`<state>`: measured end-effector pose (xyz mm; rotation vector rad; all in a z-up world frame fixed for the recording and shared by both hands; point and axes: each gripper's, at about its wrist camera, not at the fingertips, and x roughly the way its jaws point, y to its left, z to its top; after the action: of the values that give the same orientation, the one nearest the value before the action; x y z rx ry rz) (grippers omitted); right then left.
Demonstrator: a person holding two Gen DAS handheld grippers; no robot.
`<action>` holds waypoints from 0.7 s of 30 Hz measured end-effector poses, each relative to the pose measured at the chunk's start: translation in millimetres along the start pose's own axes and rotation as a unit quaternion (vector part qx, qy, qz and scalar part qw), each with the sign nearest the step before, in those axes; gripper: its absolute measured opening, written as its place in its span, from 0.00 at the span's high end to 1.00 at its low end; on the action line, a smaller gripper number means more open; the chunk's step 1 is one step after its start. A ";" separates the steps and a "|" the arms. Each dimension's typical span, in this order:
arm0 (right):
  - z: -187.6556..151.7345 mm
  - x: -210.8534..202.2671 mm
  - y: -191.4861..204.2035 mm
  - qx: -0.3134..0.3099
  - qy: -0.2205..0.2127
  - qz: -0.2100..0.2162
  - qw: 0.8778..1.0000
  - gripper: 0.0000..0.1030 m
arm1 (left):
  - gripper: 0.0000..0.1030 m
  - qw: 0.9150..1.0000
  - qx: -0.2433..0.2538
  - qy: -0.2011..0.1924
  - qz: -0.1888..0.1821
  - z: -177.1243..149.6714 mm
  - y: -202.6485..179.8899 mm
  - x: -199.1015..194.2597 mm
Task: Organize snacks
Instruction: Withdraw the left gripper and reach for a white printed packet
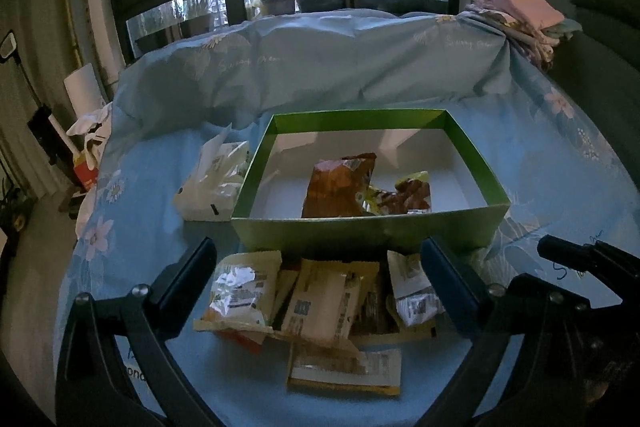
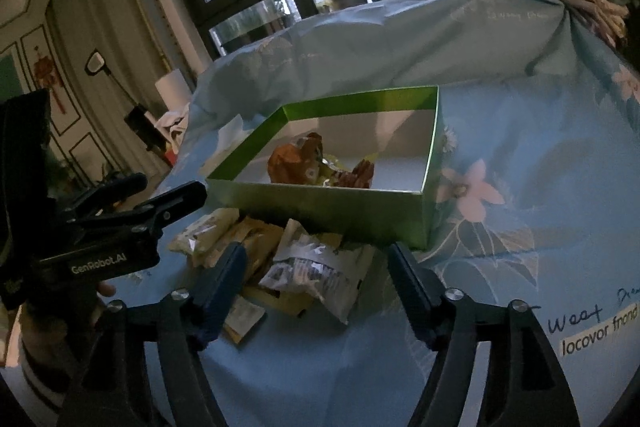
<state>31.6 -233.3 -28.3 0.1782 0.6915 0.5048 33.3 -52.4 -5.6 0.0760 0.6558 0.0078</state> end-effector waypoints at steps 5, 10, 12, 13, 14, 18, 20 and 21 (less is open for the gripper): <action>-3.1 1.2 -1.5 0.004 0.006 0.002 1.000 0.26 | 0.00 1.000 -0.002 0.006 -0.002 -3.9 0.9 0.0; -6.9 2.8 -1.1 0.004 0.014 0.004 1.000 0.26 | 0.00 1.000 -0.005 0.014 -0.002 -8.5 0.9 0.4; -8.3 4.4 0.2 0.003 0.018 0.007 1.000 0.26 | 0.00 1.000 -0.006 0.018 -0.002 -10.1 0.9 0.9; -9.8 4.3 0.4 0.002 0.019 0.007 1.000 0.26 | 0.00 1.000 -0.007 0.019 -0.002 -11.4 1.3 1.4; -10.7 4.7 1.1 0.001 0.020 0.007 1.000 0.26 | 0.00 1.000 -0.008 0.021 -0.002 -12.0 1.3 1.9; -13.0 6.7 1.6 -0.002 0.025 0.010 1.000 0.26 | 0.00 0.999 -0.012 0.029 -0.007 -15.7 1.9 3.6; -13.4 7.5 1.8 -0.002 0.027 0.011 1.000 0.26 | 0.00 0.999 -0.015 0.035 -0.014 -17.3 2.5 4.8; -14.0 8.7 1.5 -0.002 0.029 0.011 1.000 0.26 | 0.00 0.999 -0.017 0.037 -0.020 -17.8 2.9 5.3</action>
<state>27.7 -227.8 -43.3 0.1676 0.7465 0.5344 26.7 -48.1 -22.7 0.0298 0.7317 -0.0171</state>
